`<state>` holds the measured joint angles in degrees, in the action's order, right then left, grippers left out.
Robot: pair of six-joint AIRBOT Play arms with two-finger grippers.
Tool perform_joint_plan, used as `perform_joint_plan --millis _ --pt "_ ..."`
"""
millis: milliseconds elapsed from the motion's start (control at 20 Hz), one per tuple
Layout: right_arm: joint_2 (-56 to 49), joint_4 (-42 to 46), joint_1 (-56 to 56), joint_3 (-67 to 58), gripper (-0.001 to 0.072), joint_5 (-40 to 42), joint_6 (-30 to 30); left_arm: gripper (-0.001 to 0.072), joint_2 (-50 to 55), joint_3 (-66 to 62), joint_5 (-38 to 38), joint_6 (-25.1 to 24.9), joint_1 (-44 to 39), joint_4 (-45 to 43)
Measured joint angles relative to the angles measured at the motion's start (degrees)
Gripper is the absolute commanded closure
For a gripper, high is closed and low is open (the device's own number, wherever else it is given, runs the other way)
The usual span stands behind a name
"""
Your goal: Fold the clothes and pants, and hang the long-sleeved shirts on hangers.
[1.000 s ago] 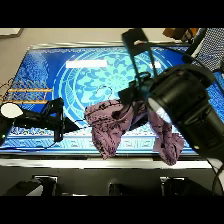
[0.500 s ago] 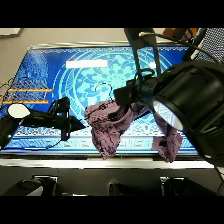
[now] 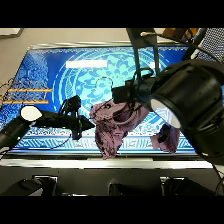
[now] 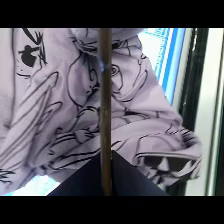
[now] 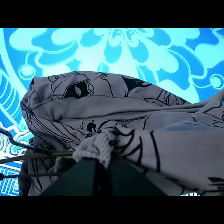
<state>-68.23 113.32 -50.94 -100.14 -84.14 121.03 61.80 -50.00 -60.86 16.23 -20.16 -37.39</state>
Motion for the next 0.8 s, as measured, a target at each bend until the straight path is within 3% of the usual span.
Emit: perform_joint_plan --millis 600,800 --pt "0.15 13.68 0.00 -0.02 0.0673 -2.23 14.86 0.0685 0.15 0.00 1.75 8.09 -3.91 1.05" --pt "-0.24 12.81 0.07 -0.02 0.0673 -2.69 18.73 0.0685 0.15 -0.02 4.87 10.69 -6.08 0.83"
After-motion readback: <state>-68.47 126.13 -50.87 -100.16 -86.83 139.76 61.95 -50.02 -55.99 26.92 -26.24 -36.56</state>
